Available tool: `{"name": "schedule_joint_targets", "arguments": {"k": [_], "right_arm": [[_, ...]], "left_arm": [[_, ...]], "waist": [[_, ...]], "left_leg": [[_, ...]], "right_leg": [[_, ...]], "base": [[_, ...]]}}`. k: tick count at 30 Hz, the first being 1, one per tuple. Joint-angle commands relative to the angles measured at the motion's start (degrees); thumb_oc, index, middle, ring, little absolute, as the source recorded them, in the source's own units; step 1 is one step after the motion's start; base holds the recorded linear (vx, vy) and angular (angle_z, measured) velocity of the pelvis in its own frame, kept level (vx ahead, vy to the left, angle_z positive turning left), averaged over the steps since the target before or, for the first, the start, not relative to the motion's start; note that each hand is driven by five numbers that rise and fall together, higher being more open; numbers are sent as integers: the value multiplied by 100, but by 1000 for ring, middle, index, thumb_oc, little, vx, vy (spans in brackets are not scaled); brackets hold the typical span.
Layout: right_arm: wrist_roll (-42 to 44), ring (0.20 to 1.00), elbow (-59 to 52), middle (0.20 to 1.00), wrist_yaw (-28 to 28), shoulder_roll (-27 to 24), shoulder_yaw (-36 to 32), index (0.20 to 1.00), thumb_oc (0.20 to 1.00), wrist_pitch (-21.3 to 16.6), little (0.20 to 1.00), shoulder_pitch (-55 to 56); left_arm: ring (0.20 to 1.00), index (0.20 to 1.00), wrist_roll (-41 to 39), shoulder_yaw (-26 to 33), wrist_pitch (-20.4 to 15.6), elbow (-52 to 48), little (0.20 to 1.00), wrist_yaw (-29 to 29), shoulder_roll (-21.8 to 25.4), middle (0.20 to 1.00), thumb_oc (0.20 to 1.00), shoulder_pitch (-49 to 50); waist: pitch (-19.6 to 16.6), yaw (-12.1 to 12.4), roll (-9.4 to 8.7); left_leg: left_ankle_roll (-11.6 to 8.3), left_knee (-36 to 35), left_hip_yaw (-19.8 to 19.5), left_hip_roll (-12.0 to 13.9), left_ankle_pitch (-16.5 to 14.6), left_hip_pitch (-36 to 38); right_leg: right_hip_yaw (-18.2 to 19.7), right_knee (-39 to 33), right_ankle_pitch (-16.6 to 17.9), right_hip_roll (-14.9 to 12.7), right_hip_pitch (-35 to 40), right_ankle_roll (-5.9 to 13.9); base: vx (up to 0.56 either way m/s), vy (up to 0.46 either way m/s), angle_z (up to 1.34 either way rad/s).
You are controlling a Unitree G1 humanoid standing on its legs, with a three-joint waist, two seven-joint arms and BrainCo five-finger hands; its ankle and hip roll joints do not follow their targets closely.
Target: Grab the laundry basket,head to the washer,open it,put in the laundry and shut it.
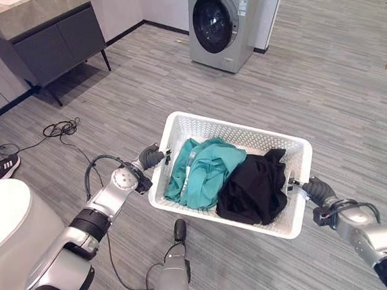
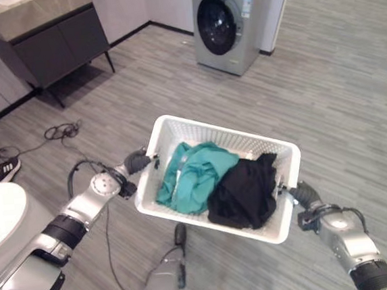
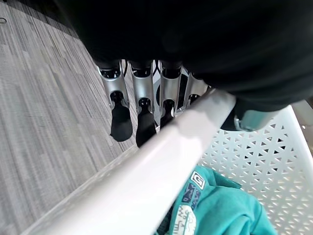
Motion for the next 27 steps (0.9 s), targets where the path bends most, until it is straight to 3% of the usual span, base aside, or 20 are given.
{"name": "schedule_joint_targets", "arguments": {"k": [1,2,3,4,6,7,9,11,12,14,15,16,17,18,22,24,25,26,27], "right_arm": [[327,200,-477,200,353,209,-194,200,200,-697,200,-815],[290,200,-395,200,345,298,-175,200,200,-722,200,-826],[234,200,-349,200,334,324,-181,200,200,-707,200,-852],[233,200,-348,200,334,323,-181,200,200,-707,200,-855],[112,200,-321,200,329,343,-206,200,200,-662,200,-915],[1,200,-283,200,333,385,-201,200,200,-661,200,-1005],[-132,200,-246,200,334,391,-218,200,200,-581,200,-1094],[-177,200,-271,200,353,329,-218,200,200,-540,200,-1143],[-177,200,-270,200,352,327,-215,200,200,-539,200,-1147],[-191,200,-263,200,353,294,-175,200,200,-548,200,-1209],[-191,200,-261,200,352,293,-170,200,200,-549,200,-1215],[-153,200,-234,200,351,301,-112,200,200,-529,200,-1212],[-137,200,-241,200,354,293,-124,200,200,-510,200,-1155],[-169,200,-286,200,370,288,-163,200,200,-512,200,-1100],[-146,200,-338,200,374,312,-269,200,200,-527,200,-991],[-100,200,-402,200,411,279,-318,200,200,-535,200,-907],[-80,200,-458,200,402,232,-355,200,200,-540,200,-860],[-33,200,-462,200,391,220,-305,200,200,-549,200,-908],[-11,200,-440,200,407,199,-231,200,200,-555,200,-972]], "left_arm": [[200,200,-154,389,-369,-228,200,267,366,200,200,-539],[200,200,-115,347,-384,-246,200,293,396,200,200,-532],[200,200,-91,334,-379,-251,200,282,397,200,200,-538],[200,200,-91,336,-379,-250,200,282,396,200,200,-539],[200,200,-92,388,-348,-354,200,288,419,200,200,-496],[200,200,-64,402,-328,-366,200,294,370,200,200,-482],[200,200,-48,473,-271,-358,200,295,341,200,200,-506],[200,200,-58,506,-266,-377,200,292,329,200,200,-470],[200,200,-58,511,-266,-378,200,292,329,200,200,-469],[200,200,-104,594,-279,-429,200,283,363,200,200,-333],[200,200,-103,601,-278,-433,200,282,366,200,200,-329],[200,200,-146,664,-300,-410,200,308,304,200,200,-263],[200,200,-95,706,-321,-341,200,341,191,200,200,-277],[200,200,-1,694,-372,-247,200,383,68,200,200,-370],[200,200,143,612,-407,-72,200,396,-117,200,200,-459],[200,200,161,523,-406,-28,200,376,-215,200,200,-554],[200,200,186,518,-407,-17,200,385,-305,200,200,-576],[200,200,176,535,-415,3,200,381,-319,200,200,-545],[200,200,117,577,-455,-3,200,391,-325,200,200,-512]], "waist": [[-592,215,-375],[-692,168,-550],[-711,109,-580],[-729,122,-566],[-676,-16,-516],[-568,-131,-417],[-475,-265,-325],[-466,-416,-309],[-472,-417,-293],[-465,-520,-297],[-471,-522,-278],[-492,-631,-362],[-523,-740,-440],[-501,-837,-429],[-595,-1038,-392],[-677,-1081,-400],[-769,-1078,-369],[-805,-1061,-300],[-829,-1046,-209]], "left_leg": [[-743,216,-173,244,1290,-55],[-535,424,-47,-11,1045,52],[-394,459,23,-109,884,179],[-392,451,31,-90,897,160],[-169,437,110,-167,665,472],[-23,395,267,-97,472,810],[52,326,404,-64,253,1208],[60,309,390,-138,-1,1532],[55,307,389,-119,7,1522],[41,345,351,-195,-214,1762],[34,339,351,-171,-198,1754],[-49,269,315,-265,-382,2024],[-102,194,268,-385,-566,2276],[-163,213,229,-385,-785,2521],[-251,270,48,-315,-1173,3066],[-307,341,-36,-291,-1196,3181],[-439,721,-56,-206,-1086,3187],[-533,1042,10,-87,-942,3121],[-675,1418,68,76,-595,3062]], "right_leg": [[769,415,-82,-863,-267,507],[893,1146,597,-1166,-434,756],[984,1695,999,-1313,-631,866],[1000,1693,1016,-1298,-662,866],[1167,2736,1603,-1421,-1141,988],[1009,3504,1900,-1576,-1528,1058],[633,3787,1644,-1905,-2030,968],[520,3227,1233,-1753,-2393,843],[509,3200,1252,-1732,-2392,830],[537,2390,968,-1522,-2631,821],[525,2333,1008,-1494,-2616,809],[696,1058,1113,-1251,-2823,871],[865,154,1463,-1186,-3018,1016],[711,-494,1766,-1217,-3221,1167],[524,-703,1961,-1259,-3361,1236],[551,-678,2004,-1278,-3241,1216],[493,-643,2206,-1313,-3053,1096],[304,-608,2176,-1268,-2943,1046],[214,-468,2075,-1132,-2839,937]], "base": [[956,398,-56],[750,378,-77],[450,255,-92],[238,167,-15],[266,206,25],[328,247,16],[341,158,4],[328,46,2],[265,5,5],[252,-18,-1],[373,-69,-11],[521,-93,-9],[808,-135,-22],[570,-85,-5],[503,-110,44],[509,-160,44],[428,-185,31],[585,-265,18],[465,-259,-2]]}}
